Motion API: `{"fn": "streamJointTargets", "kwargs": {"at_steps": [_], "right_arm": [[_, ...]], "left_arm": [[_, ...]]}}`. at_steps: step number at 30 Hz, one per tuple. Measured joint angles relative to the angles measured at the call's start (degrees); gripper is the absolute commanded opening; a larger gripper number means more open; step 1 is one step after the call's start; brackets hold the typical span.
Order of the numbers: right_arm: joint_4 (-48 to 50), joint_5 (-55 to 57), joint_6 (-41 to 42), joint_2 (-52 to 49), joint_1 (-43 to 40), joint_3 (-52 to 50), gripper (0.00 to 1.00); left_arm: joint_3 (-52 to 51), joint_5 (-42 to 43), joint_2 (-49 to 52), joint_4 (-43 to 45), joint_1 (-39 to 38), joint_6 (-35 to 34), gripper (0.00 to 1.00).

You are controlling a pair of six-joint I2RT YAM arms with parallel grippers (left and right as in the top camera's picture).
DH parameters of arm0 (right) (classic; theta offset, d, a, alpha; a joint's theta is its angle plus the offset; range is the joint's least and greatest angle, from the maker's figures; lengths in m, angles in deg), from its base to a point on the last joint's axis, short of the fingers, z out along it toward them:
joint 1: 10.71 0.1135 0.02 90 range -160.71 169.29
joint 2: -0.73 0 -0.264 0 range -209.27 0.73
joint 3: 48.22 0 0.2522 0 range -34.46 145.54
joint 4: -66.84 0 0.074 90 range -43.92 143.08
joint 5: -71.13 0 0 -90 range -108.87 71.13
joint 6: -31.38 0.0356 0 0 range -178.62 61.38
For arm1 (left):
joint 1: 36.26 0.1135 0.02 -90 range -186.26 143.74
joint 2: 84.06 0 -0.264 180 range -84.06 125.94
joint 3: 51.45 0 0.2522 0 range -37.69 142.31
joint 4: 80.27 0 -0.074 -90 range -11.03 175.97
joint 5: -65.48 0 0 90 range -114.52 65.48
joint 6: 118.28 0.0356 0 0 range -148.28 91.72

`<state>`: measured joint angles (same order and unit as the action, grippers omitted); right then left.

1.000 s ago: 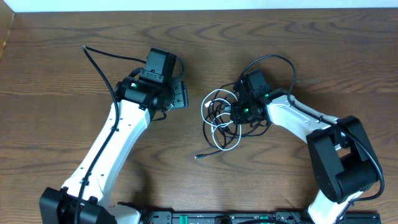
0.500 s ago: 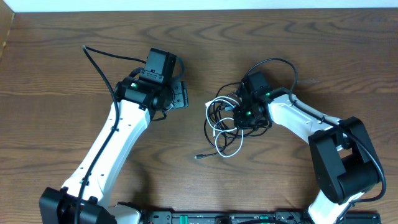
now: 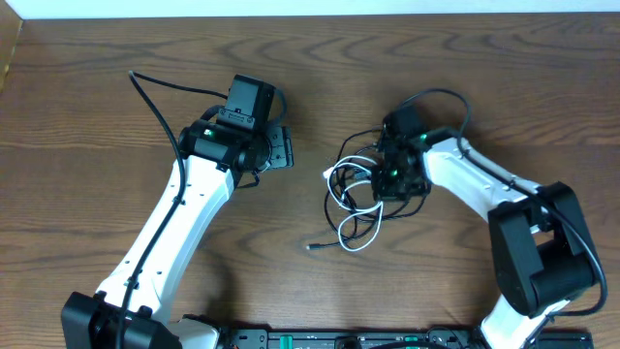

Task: Untangle cables
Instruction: 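Grasp the white cable with the right gripper, then pull the white cable up and right out of the bundle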

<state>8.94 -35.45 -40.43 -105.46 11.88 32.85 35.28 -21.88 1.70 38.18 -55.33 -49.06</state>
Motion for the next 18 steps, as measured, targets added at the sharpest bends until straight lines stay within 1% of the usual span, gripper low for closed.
{"fn": "streamJointTargets", "kwargs": {"at_steps": [5,10,15,18], "right_arm": [[-6.88,0.09,-2.73,5.01,-1.95,9.51,0.01],[-8.61,0.39,-4.98,12.04,-3.39,17.31,0.01],[-7.93,1.2,-5.88,18.8,-4.0,20.24,0.01],[-7.96,4.15,-5.99,21.31,-4.04,20.31,0.01]], "left_arm": [[0.0,0.0,0.0,0.04,0.0,0.0,0.7],[0.0,0.0,0.0,0.02,0.0,0.02,0.7],[0.0,0.0,0.0,0.02,0.0,0.0,0.7],[0.0,0.0,0.0,0.02,0.0,0.02,0.7]]}}
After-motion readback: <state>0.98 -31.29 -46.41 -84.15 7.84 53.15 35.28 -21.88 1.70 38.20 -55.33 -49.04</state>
